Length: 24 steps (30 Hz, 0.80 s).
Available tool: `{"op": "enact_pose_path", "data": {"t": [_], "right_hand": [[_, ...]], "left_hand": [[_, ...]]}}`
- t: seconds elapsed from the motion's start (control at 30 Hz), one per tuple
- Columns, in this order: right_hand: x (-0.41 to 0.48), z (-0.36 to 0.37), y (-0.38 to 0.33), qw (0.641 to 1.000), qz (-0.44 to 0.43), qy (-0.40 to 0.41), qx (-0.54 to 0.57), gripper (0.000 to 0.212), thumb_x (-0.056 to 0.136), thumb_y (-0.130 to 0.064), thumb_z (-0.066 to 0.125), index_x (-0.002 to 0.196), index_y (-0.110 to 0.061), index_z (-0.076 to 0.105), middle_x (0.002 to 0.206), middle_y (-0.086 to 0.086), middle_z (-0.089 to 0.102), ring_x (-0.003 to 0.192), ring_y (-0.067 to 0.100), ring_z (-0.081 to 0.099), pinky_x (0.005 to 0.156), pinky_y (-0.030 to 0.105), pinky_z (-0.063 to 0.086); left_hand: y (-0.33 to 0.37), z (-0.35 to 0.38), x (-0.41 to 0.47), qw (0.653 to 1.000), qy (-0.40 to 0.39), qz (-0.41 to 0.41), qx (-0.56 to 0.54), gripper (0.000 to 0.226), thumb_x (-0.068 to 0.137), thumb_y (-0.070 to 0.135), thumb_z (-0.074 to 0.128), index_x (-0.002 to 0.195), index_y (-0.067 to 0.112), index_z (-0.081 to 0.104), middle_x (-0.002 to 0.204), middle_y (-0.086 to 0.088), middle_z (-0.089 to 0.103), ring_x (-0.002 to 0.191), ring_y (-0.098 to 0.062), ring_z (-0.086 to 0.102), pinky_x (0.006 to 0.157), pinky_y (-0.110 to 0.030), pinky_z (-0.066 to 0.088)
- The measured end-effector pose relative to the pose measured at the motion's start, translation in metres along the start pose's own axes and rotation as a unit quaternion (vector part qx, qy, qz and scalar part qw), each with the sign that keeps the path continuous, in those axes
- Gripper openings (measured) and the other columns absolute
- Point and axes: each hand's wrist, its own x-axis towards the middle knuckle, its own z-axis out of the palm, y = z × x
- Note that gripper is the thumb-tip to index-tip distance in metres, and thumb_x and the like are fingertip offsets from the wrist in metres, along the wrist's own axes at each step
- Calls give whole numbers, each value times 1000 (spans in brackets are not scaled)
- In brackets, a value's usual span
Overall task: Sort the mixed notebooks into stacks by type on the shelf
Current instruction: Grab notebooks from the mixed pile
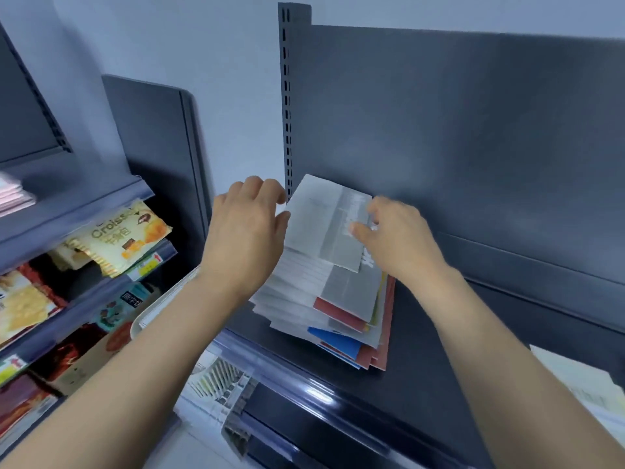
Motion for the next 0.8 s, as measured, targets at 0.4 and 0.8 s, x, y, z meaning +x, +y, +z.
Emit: {"op": "enact_pose_path", "data": {"t": [0.4,0.8], "right_hand": [[27,46,-40,973,229,-30,24,16,88,-15,57,97,-3,51,110,14,57,85,27,48,67,28,35],[-21,-15,-20,917,307,254,19,32,84,6,39,114,-2,36,87,11,44,81,32,42,66,37,35]], "left_hand": [[-69,23,20,991,-90,51,-90,12,83,4,62,95,3,62,89,-14,61,81,-36,57,71,-41,43],[-28,43,28,943,-329,-39,20,60,83,59,54,108,4,53,114,-11,47,92,-26,48,70,-32,34]]}}
